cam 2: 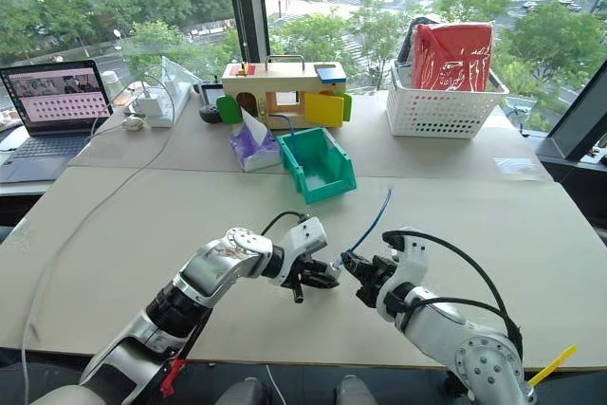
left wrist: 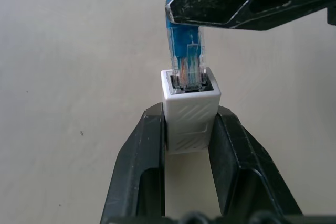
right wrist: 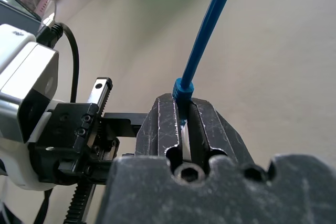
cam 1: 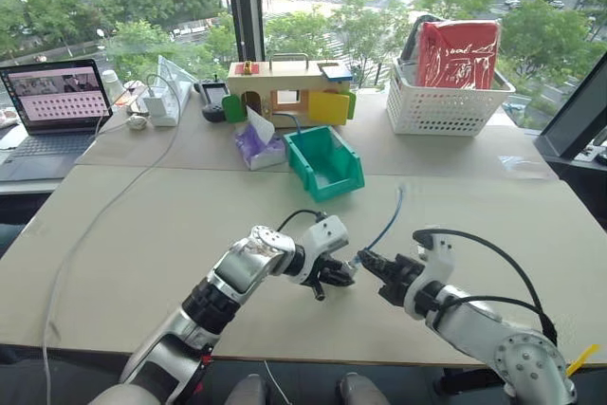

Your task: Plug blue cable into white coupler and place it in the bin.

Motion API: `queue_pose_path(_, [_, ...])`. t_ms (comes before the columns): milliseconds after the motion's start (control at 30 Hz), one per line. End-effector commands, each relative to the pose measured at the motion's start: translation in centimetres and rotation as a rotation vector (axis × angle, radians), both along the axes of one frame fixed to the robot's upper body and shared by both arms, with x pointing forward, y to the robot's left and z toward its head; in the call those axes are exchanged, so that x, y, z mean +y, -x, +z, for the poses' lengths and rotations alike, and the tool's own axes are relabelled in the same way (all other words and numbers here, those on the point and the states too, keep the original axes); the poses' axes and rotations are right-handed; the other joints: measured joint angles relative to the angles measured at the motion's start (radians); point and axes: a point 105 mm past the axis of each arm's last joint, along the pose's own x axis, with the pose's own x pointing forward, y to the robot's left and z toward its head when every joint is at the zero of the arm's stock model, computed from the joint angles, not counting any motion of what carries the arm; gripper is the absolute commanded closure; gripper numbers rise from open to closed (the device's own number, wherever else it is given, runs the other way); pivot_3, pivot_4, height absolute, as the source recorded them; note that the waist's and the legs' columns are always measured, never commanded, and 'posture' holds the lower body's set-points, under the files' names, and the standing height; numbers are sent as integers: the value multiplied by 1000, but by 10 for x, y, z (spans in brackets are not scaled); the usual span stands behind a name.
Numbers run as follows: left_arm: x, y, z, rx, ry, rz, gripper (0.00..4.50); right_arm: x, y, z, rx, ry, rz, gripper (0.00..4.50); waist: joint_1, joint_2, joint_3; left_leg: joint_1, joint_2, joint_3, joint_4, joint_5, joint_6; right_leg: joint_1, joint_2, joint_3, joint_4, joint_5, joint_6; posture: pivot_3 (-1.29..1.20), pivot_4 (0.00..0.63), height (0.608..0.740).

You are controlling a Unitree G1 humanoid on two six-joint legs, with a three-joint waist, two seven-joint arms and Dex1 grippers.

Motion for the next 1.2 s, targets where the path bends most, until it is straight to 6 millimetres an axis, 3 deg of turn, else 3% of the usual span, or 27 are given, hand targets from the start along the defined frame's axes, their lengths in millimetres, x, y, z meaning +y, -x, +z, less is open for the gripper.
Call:
queue_pose_path(33, [5, -27, 32, -71, 52, 198, 3765, 13, 17, -17, 67, 53, 87, 4500, 0, 0, 0, 0, 0, 0, 0, 0, 0, 0, 0, 0, 0, 0, 0, 0, 150, 729])
queue_pose_path(200, [-3, -20, 34, 24, 99, 238, 3765, 12, 18, -19, 59, 72, 88, 4500, 0, 0, 0, -1, 0, -1, 0, 0, 0, 0, 0, 0, 0, -1, 1, 0, 150, 729])
queue_pose_path(433, [-8, -14, 35, 4, 97, 206, 3765, 19, 29, -25, 89, 92, 203, 4500, -5, 0, 0, -1, 0, -1, 0, 0, 0, 0, 0, 0, 0, -1, 1, 0, 150, 729])
queue_pose_path(533, [-10, -12, 35, -29, 78, 178, 3765, 11, 34, -37, 114, 202, 289, 4500, -4, 0, 0, -1, 0, 0, -1, 0, 0, 0, 0, 0, 0, -1, 1, 0, 150, 729])
queue_pose_path(700, [-13, -5, 33, -103, 48, 95, 3765, 8, 35, -46, 144, 195, 328, 4500, -4, 0, 0, 0, 0, -1, -2, 0, 0, 0, 0, 0, -1, -1, 1, 0, 150, 729])
queue_pose_path(900, [-4, -2, 28, -177, -21, 67, 3765, 10, 38, -57, 180, 183, 355, 4500, -13, 0, 0, 1, 1, -1, -3, 0, 0, 1, 1, 0, -1, -1, 0, 0, 150, 729])
queue_pose_path(1067, [0, -1, 27, -152, 0, 89, 3765, 10, 32, -53, 161, 157, 333, 4500, -17, 0, -1, 3, 1, 0, -4, 0, 0, 1, 2, 0, 0, -1, 0, 0, 150, 729])
queue_pose_path(1133, [-1, 2, 32, -84, 77, 98, 2788, 6, 22, -44, 121, 124, 281, 4500, -17, -1, -1, 4, 1, 0, -4, 0, 0, 1, 2, 0, 0, -2, 0, 0, 150, 729])
queue_pose_path(1200, [1, 3, 36, -68, 119, 98, 2181, -3, 9, -34, 78, 100, 213, 4500, -17, -1, -1, 4, 2, 0, -4, 0, 0, 1, 2, 0, 0, -2, 0, 0, 150, 729])
